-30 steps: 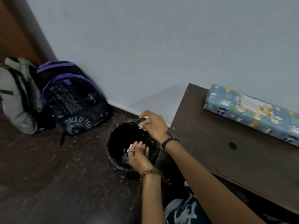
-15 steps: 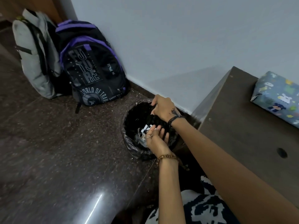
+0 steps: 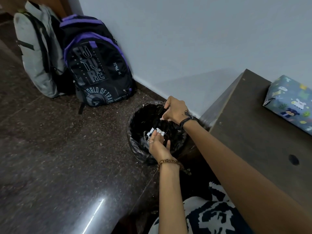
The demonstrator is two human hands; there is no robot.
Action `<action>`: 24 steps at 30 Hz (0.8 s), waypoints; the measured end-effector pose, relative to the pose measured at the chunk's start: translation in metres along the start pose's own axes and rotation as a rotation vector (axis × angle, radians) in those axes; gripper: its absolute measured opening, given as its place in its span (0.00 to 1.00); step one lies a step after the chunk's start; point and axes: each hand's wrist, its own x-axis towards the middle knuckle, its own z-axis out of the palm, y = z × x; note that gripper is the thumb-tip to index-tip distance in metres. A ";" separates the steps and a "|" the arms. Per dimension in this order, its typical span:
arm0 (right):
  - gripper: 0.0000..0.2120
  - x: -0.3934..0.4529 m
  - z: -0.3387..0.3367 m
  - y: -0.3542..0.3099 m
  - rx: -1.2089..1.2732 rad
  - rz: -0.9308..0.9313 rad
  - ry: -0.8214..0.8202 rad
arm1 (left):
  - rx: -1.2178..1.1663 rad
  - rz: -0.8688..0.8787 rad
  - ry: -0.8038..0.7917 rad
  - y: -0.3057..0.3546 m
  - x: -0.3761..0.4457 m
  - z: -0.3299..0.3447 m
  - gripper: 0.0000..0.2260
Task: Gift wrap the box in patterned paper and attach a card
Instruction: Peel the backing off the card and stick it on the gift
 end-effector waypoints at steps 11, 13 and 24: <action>0.12 0.002 -0.003 0.003 0.140 0.095 -0.076 | 0.007 0.003 0.023 0.017 0.004 -0.011 0.14; 0.11 0.001 -0.004 0.002 0.193 0.090 -0.023 | -0.024 0.003 0.009 0.020 0.004 -0.013 0.15; 0.05 -0.013 -0.009 -0.007 0.336 0.095 -0.133 | -0.189 -0.037 -0.338 0.023 -0.002 -0.007 0.30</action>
